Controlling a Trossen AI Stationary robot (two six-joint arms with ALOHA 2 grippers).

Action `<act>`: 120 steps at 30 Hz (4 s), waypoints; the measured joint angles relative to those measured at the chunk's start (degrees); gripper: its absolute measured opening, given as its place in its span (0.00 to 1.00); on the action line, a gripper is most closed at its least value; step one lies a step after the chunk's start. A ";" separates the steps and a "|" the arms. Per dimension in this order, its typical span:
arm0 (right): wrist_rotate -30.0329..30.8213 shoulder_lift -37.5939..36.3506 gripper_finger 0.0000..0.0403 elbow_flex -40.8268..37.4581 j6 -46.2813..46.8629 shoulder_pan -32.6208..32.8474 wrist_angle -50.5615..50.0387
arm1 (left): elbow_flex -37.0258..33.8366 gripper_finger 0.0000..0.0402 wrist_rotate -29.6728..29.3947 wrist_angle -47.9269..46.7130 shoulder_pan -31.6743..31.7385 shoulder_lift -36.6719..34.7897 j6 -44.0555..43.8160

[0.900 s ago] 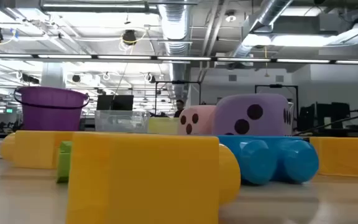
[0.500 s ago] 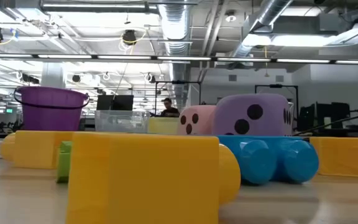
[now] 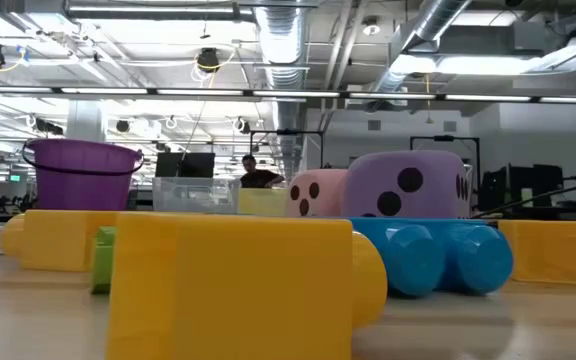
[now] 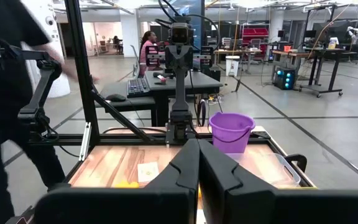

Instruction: Pick & Place Toys

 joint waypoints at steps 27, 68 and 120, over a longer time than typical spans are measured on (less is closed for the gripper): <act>-0.02 0.00 0.00 -0.02 0.00 -0.01 0.00 | 0.01 0.00 0.00 6.30 0.01 0.81 -0.36; 0.29 1.60 0.00 0.02 1.99 -0.11 40.39 | -0.01 0.41 -37.66 36.71 2.81 5.48 6.06; 9.24 43.69 0.89 70.43 10.47 4.87 -34.15 | 0.07 0.99 -23.93 40.57 2.57 -2.58 6.97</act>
